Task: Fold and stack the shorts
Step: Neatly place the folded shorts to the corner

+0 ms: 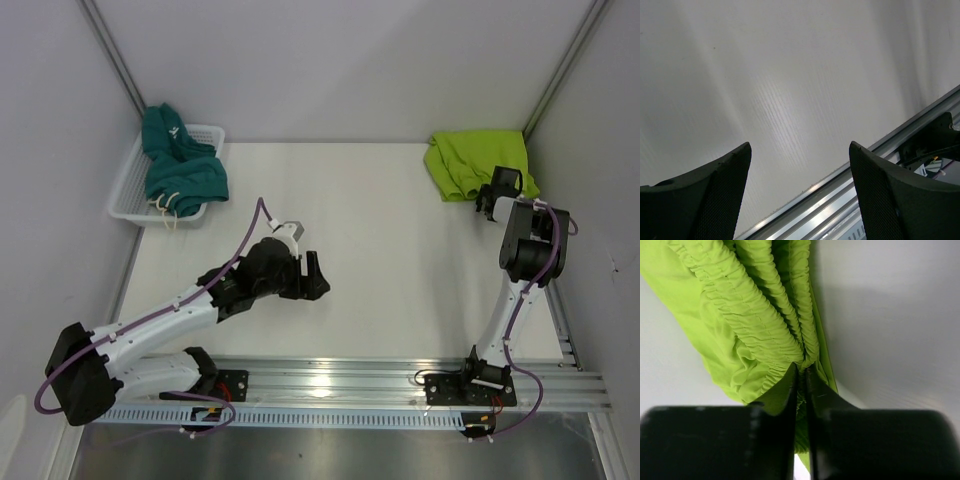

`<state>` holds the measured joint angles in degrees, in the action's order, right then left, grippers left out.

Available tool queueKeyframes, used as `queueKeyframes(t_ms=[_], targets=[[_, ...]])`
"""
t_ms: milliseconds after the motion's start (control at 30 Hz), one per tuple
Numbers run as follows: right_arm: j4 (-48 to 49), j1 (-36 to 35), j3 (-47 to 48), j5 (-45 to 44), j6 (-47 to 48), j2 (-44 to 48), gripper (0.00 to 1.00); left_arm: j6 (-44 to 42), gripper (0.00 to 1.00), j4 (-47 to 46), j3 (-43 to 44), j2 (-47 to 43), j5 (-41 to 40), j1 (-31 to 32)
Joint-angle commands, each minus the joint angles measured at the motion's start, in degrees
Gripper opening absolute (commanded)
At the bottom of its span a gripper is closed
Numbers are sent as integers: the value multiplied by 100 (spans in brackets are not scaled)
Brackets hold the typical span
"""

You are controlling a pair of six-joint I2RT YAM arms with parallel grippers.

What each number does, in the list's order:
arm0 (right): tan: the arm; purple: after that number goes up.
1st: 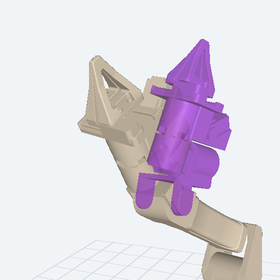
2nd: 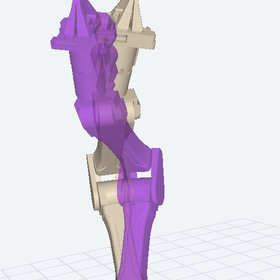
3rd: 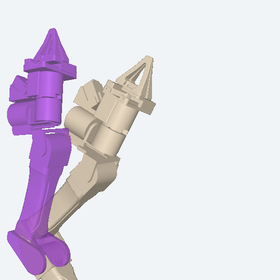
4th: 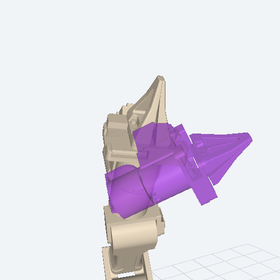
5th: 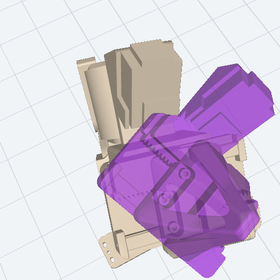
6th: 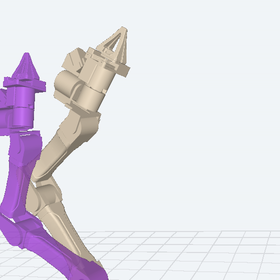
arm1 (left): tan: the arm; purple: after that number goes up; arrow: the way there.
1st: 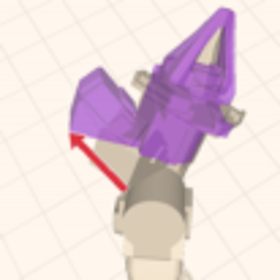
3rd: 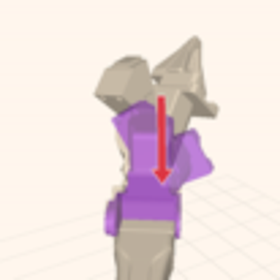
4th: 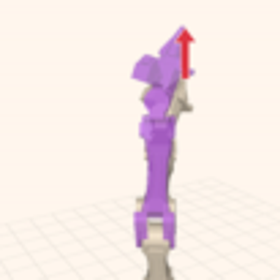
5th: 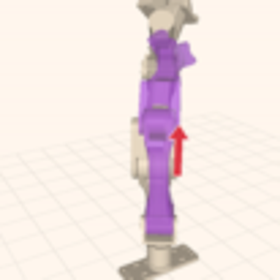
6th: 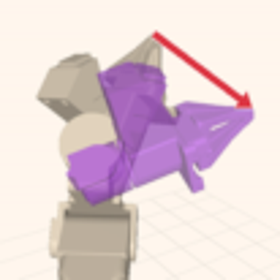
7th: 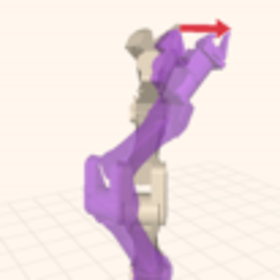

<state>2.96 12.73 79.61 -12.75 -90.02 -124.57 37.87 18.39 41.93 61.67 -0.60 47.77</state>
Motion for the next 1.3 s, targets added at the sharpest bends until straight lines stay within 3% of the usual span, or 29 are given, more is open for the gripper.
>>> queueKeyframes(t_ms=[0, 133, 233, 367, 500, 867, 1067, 1267], targets=[[-648, 45, 116, -157, 230, -287, 12, -104, 81, -169, 113, -32, 174, -57], [-735, 54, -25, -166, 204, -120, 40, -78, 81, -134, 96, -94, 166, -57], [-815, 63, -130, -131, 195, 47, 51, -69, 81, -117, 61, -181, 148, -57], [-605, 98, -393, -26, 274, 302, 56, -51, 81, -81, -9, -366, 131, -57], [-648, 159, -394, 80, 528, 495, 76, 45, 81, -37, -193, -673, 183, -48], [-77, 291, -1378, 1081, 906, 1901, 86, 98, 83, -90, -423, -973, 324, -57], [-181, 222, -1703, 1425, 1871, 2700, 99, 37, 86, -257, -423, -876, 543, -101], [-41, -77, -2081, 1705, 2953, 3641, 99, -130, 91, -257, -344, -832, 587, -320]])
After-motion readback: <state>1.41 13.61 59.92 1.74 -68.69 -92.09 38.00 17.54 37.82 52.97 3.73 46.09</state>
